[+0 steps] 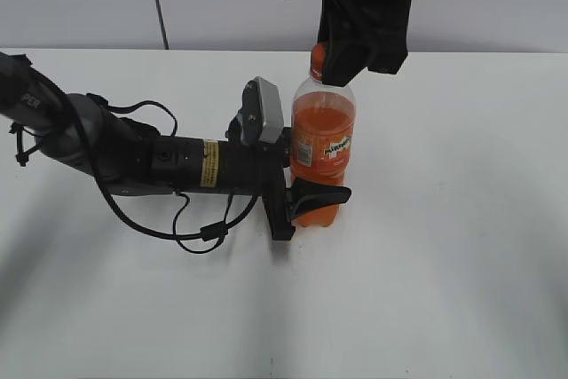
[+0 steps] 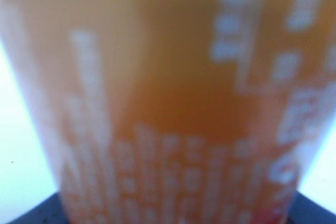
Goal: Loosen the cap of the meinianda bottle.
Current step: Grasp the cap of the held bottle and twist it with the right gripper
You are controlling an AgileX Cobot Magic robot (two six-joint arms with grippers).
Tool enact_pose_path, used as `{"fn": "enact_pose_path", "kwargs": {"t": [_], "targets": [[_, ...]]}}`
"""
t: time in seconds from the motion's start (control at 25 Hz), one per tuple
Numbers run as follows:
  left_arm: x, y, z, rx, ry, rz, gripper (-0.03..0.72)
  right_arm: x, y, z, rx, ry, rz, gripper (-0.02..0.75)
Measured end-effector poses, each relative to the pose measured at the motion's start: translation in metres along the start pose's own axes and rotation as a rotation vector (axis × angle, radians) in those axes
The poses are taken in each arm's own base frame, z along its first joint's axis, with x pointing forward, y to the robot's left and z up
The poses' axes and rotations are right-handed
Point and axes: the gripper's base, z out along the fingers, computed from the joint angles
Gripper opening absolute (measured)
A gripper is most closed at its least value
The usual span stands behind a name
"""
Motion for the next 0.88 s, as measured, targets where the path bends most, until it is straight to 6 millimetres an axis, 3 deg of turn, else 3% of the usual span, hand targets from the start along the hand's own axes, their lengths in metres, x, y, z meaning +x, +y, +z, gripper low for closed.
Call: {"fn": "enact_pose_path", "kwargs": {"t": [0.88], "targets": [[0.0000, 0.0009, 0.0000, -0.009, 0.001, -0.008, 0.394, -0.0013, -0.0011, 0.0009, 0.009, -0.014, 0.001, 0.326]]}}
